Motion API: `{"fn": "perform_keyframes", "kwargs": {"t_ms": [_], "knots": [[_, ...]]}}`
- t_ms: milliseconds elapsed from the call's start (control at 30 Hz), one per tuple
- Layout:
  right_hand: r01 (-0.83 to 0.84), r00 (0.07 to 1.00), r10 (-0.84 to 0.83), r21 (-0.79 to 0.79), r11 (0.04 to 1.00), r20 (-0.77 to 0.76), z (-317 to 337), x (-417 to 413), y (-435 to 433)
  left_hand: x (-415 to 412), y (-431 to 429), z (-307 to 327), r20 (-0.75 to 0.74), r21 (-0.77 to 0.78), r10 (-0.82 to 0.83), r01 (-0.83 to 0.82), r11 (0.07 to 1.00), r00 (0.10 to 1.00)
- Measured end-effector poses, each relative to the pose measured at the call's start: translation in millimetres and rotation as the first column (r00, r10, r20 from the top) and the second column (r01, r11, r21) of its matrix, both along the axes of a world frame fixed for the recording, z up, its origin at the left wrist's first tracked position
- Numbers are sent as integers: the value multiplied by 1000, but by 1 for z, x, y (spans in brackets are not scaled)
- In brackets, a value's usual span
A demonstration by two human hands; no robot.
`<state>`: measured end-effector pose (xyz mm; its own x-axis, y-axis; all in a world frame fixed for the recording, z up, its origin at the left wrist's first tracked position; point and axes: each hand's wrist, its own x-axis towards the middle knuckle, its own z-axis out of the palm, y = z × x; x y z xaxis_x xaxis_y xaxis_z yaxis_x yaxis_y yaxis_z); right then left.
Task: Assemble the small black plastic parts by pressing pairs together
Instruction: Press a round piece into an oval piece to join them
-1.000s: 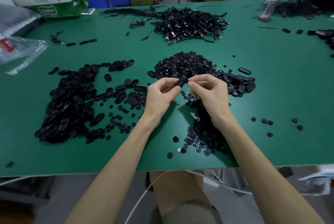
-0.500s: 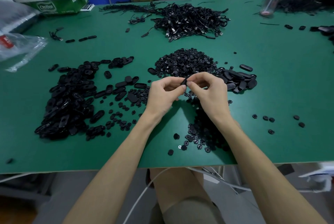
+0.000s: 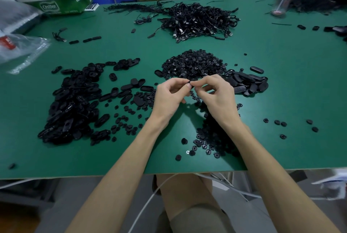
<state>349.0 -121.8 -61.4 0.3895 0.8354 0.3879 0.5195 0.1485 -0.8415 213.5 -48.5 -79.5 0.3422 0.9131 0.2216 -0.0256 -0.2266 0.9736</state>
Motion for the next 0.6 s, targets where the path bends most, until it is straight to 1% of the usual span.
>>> {"fn": "perform_keyframes", "kwargs": {"t_ms": [133,267,367,600], "knots": [[2,1000,-2,-3,1000,-25,0,0,0,0,1,-1,11,2,15,-15,1000,1000],[19,990,-17,11,1000,-137,0,3,1,1,-1,1,-28,17,-26,26,1000,999],[16,989,-18,-10,1000,-148,-2,5,3,1,-2,2,-56,29,-45,47,998,997],[15,991,-16,-10,1000,-135,-3,4,3,2,-5,4,-82,18,-19,21,1000,996]]}}
